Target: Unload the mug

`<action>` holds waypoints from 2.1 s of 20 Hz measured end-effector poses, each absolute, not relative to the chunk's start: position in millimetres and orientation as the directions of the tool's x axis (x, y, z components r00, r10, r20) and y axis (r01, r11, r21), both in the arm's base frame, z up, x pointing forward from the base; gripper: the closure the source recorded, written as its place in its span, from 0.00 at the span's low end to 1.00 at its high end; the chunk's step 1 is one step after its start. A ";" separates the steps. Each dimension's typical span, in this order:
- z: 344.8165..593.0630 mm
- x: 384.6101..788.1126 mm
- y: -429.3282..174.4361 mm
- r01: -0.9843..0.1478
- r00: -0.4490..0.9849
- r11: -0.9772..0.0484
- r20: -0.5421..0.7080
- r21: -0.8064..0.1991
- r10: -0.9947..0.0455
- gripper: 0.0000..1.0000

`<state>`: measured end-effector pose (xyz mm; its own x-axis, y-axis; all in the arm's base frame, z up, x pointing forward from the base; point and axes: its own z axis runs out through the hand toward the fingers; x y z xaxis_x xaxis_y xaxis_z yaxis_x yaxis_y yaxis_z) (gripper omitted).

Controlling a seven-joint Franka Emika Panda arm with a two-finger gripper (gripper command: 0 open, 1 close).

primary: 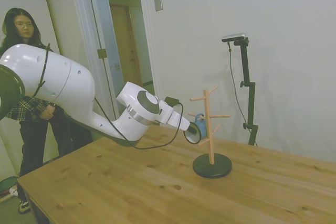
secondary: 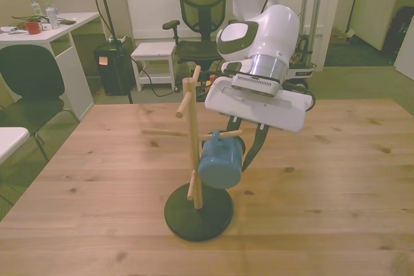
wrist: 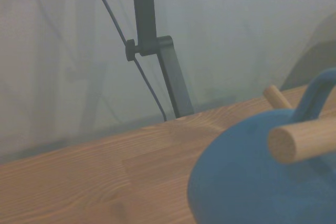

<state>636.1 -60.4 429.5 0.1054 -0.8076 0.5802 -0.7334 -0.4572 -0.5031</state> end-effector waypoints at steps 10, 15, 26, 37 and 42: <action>428.9 635.8 -56.9 -0.732 0.109 -0.458 0.576 -0.504 -0.810 1.00; 429.6 635.8 -56.3 -0.731 0.109 -0.457 0.574 -0.507 -0.812 1.00; 441.6 634.7 -59.6 -0.720 0.085 -0.431 0.547 -0.544 -0.833 1.00; 453.8 632.9 -54.7 -0.708 0.081 -0.434 0.546 -0.557 -0.834 1.00; 461.3 626.2 -44.9 -0.698 0.090 -0.444 0.546 -0.563 -0.833 1.00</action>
<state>626.2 -44.9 461.3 0.0897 -0.8332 0.5457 -0.6977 -0.4436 -0.5626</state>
